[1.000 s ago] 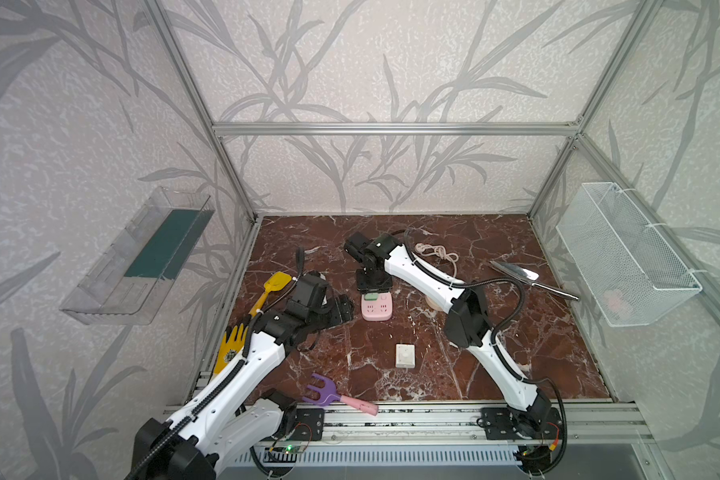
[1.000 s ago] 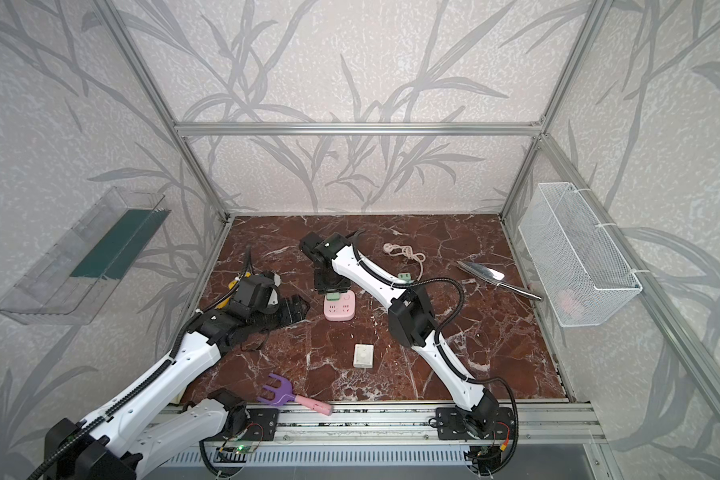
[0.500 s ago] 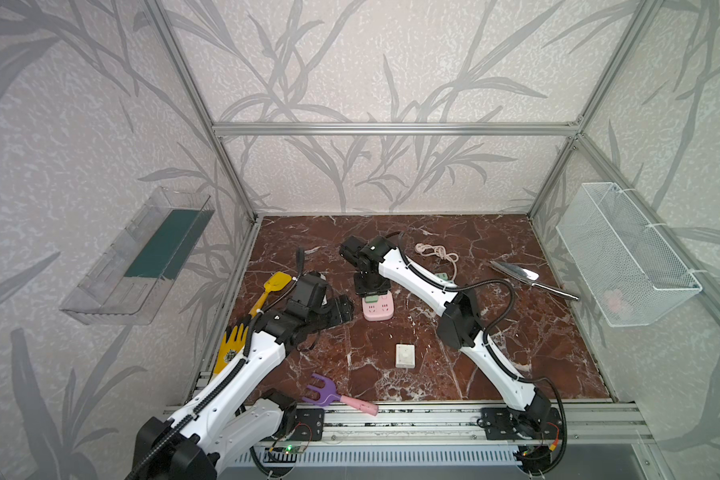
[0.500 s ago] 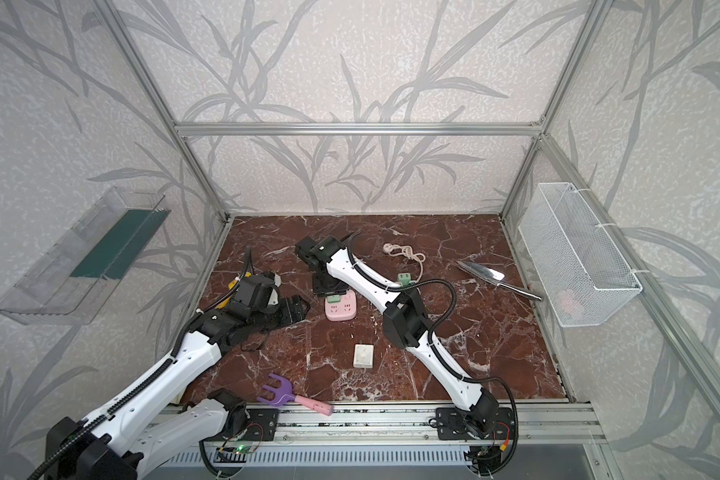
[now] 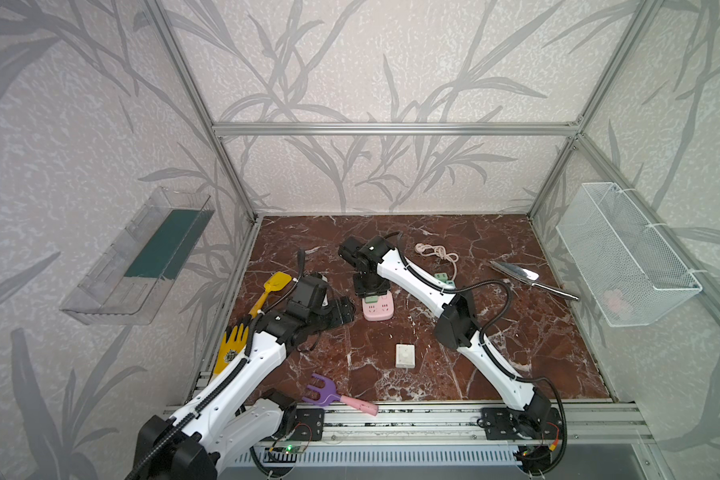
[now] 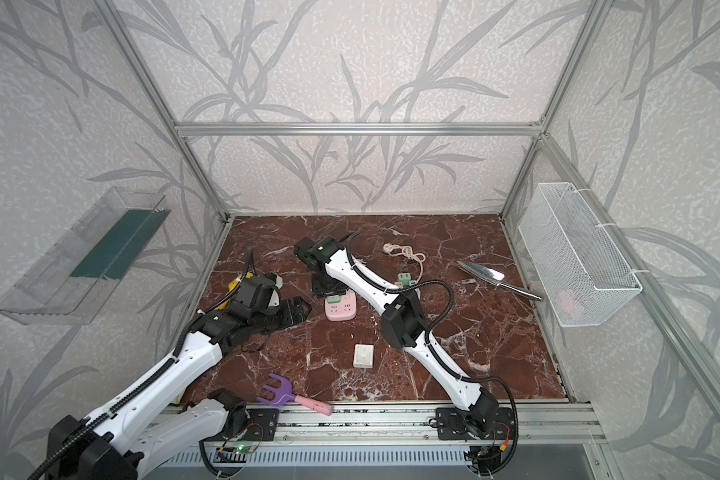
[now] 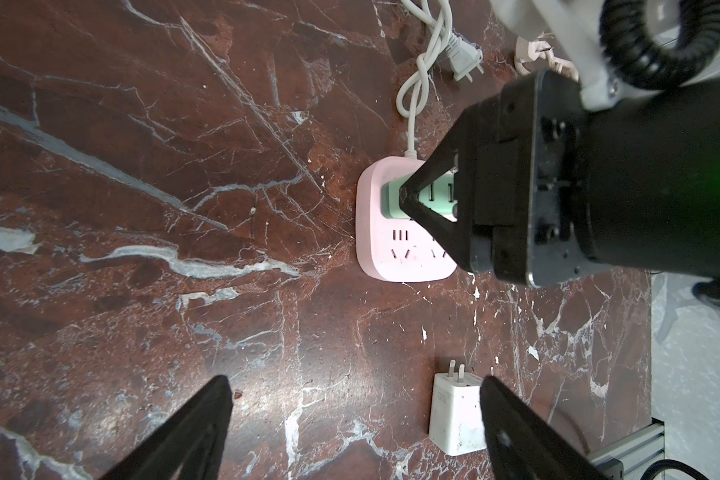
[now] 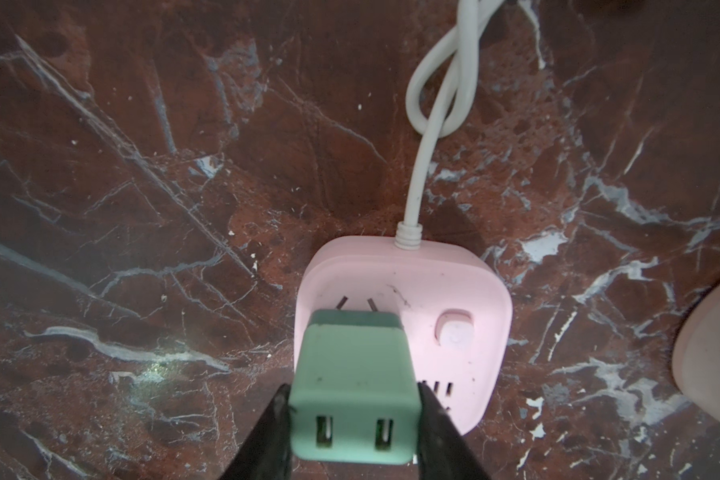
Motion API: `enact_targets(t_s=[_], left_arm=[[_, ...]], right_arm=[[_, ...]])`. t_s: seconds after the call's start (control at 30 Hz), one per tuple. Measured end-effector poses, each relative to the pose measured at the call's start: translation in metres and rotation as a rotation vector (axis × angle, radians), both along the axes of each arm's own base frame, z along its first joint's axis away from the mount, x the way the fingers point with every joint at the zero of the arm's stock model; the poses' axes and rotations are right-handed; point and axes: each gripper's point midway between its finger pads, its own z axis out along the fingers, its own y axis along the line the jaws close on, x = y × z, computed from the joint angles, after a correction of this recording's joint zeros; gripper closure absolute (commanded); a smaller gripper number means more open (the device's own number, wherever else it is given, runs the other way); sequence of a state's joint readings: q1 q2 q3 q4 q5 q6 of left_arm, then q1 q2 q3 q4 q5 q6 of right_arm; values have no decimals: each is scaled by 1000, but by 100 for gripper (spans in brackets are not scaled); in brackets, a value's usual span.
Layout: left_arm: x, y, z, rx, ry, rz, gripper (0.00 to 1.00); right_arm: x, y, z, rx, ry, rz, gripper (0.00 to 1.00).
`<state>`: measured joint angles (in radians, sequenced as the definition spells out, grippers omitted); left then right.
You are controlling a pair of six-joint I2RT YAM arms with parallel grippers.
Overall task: Insert the plug
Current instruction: 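Lower the mint adapter into the pink strip's socket with the right gripper, then open the right gripper and move it over the white charger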
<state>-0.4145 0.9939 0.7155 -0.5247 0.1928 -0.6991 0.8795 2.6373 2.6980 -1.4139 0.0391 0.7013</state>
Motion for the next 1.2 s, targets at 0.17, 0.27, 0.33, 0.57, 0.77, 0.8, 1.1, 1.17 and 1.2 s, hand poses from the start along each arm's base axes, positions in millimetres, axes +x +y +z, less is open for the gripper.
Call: enact_targets(t_s=[0.17,0.27,0.33,0.57,0.77,0.8,1.1,1.17,1.2], left_arm=[[1,-5,-6,-9,18,-18,8],[2,-8,-13,-7,44,-32,9],[2,-9,-17,-1,57,-37,8],[5,-9,-13,3,47,-44,8],[8,-10,-10,0,38,-42,9],[8,-10,-10,0,39,-41,9],[8,-7,1,-2,7,-30,10],[9,-6,7,-4,-16,-24,10],[9,-5,10,-5,-27,-21,9]], right_arm=[[3,-3,0,1,4,-5,100],[5,-5,0,-3,3,-3,100],[4,-10,0,-13,9,1,100],[5,-33,1,-51,1,-1,100],[6,-50,2,-65,9,-10,90],[6,-51,2,-60,13,-6,84],[9,-55,5,-20,14,-3,48],[9,-57,2,-20,18,-4,40],[8,-57,0,-22,21,-4,34]])
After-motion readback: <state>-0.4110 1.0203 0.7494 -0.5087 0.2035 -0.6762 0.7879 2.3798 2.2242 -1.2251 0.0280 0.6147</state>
